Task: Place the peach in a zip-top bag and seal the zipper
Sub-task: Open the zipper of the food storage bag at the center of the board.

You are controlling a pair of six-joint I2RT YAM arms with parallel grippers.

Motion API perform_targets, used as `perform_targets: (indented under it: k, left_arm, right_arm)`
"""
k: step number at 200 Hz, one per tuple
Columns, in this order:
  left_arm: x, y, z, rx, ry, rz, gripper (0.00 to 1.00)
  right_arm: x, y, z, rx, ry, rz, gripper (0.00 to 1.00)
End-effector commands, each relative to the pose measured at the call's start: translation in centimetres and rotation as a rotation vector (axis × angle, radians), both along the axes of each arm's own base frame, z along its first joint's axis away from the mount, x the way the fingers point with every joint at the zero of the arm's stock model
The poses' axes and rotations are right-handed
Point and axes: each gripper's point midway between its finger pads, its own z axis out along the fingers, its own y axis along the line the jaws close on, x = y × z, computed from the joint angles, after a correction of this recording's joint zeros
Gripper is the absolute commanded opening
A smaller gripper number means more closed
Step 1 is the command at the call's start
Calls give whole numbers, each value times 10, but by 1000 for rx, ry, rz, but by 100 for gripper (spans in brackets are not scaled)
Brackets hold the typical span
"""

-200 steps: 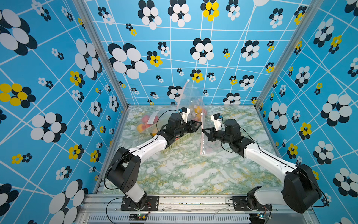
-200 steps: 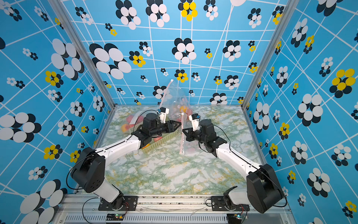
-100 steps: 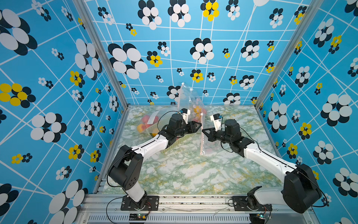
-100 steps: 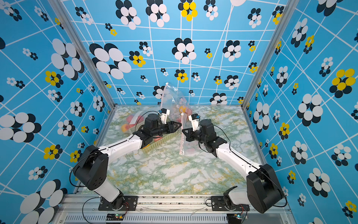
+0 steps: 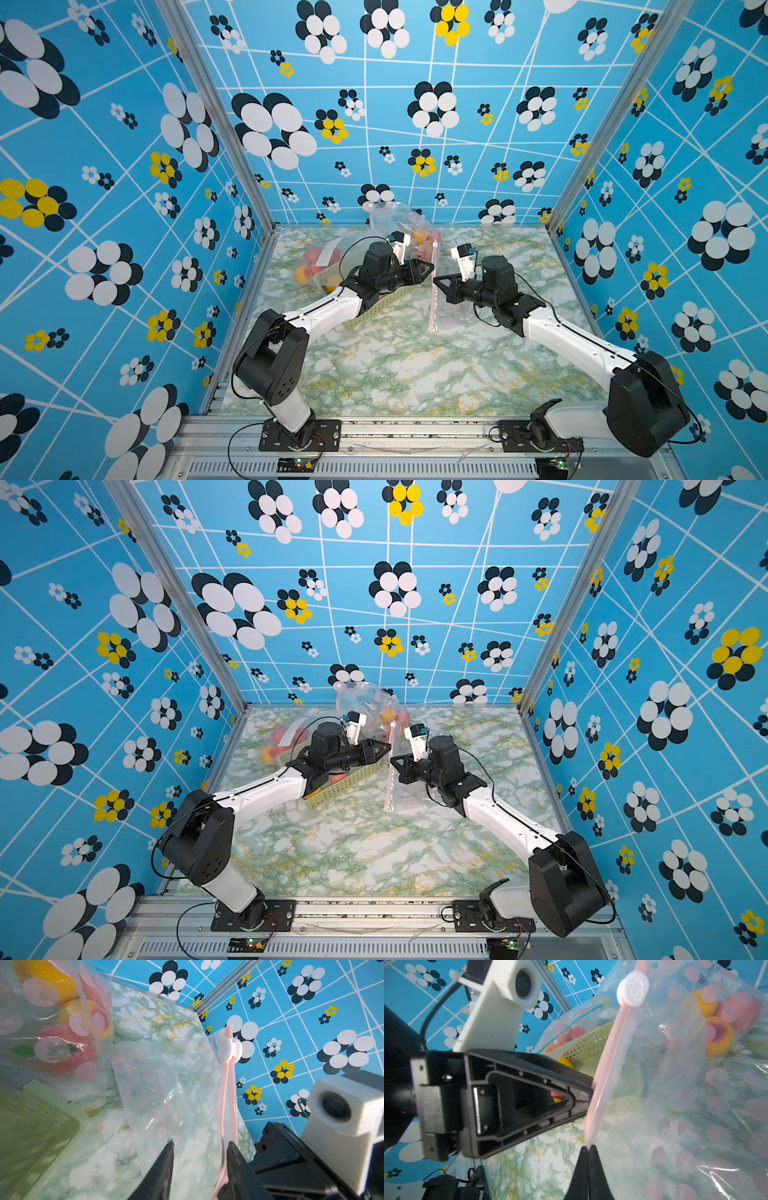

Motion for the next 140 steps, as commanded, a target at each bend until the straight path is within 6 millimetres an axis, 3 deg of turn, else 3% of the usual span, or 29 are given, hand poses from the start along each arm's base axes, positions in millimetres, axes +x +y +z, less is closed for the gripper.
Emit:
perform_targets:
  k: [1,31,60,82,106,140]
  left_arm:
    - [-6,-14,13,-45,-8,-71,44]
    - [-11,-21,14,-90,21,-118,44]
    - [-15,-25,9,-116,60,-141,33]
    - [-15,-26,7,-120,72,-145,21]
    - [-15,-26,10,-123,70,-147,0]
    - [-10,-19,10,-104,58,-111,0]
  right_arm:
    - [-3,3,5,-6,-28,28,0]
    - [-3,4,3,-15,-24,30,0]
    - [-1,2,2,-23,-22,21,0]
    - [-1,2,2,-27,-19,19,0]
    - [-1,0,2,-35,-20,11,0]
    - [0,-4,1,-46,-16,-10,0]
